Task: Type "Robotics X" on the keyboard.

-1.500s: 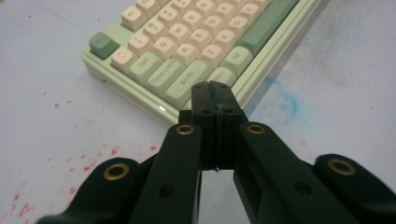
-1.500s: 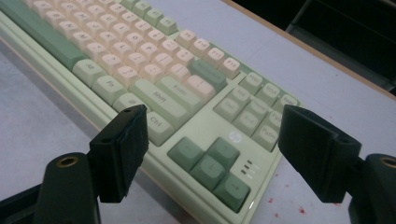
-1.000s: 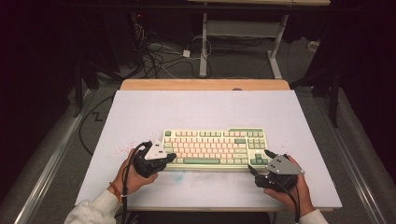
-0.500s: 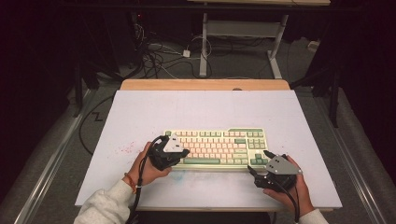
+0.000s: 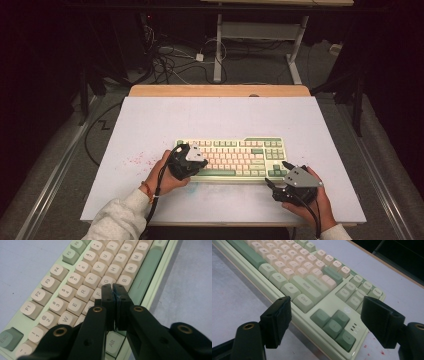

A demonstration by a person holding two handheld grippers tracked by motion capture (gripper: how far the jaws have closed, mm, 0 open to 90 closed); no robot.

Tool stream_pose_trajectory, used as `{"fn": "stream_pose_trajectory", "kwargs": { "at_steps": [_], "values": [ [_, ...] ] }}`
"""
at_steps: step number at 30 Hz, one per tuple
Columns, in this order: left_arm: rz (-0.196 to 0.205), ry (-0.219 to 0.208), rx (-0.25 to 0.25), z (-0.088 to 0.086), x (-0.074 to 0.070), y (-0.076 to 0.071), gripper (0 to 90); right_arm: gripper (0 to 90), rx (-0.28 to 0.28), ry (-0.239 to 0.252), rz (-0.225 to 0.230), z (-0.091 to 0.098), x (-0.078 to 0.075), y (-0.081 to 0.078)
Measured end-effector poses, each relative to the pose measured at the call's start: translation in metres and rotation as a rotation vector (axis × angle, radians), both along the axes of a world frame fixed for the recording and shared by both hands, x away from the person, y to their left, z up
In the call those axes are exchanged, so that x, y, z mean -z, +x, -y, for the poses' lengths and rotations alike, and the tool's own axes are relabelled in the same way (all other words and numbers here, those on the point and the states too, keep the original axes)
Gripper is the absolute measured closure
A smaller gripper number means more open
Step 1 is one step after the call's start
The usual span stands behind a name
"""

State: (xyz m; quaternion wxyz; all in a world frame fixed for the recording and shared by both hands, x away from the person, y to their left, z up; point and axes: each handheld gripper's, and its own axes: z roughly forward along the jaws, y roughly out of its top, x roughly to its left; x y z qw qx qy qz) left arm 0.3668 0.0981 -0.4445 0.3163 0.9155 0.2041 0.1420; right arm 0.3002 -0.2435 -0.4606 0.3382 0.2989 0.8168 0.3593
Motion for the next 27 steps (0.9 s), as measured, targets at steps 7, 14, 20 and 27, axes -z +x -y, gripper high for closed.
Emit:
{"fn": "stream_pose_trajectory", "kwargs": {
  "at_steps": [7, 14, 20, 27],
  "values": [
    [-0.005, 0.021, -0.001, 0.0033, 0.0034, 0.0026, 85.8, 24.8, 0.0, -0.005, -0.002, -0.0003, 0.0005, 0.0001],
    [-0.004, 0.03, -0.002, 0.0036, 0.0046, 0.0029, 85.8, 24.8, 0.001, -0.007, -0.001, -0.0003, 0.0004, 0.0],
    [-0.004, 0.034, -0.003, 0.0037, 0.0053, 0.0033, 85.8, 24.8, -0.003, -0.008, -0.004, -0.0007, 0.0007, 0.0001],
    [-0.005, 0.034, -0.003, 0.0037, 0.0056, 0.0035, 85.9, 24.8, -0.011, -0.014, -0.009, -0.0016, 0.0013, -0.0001]
  ]
}}
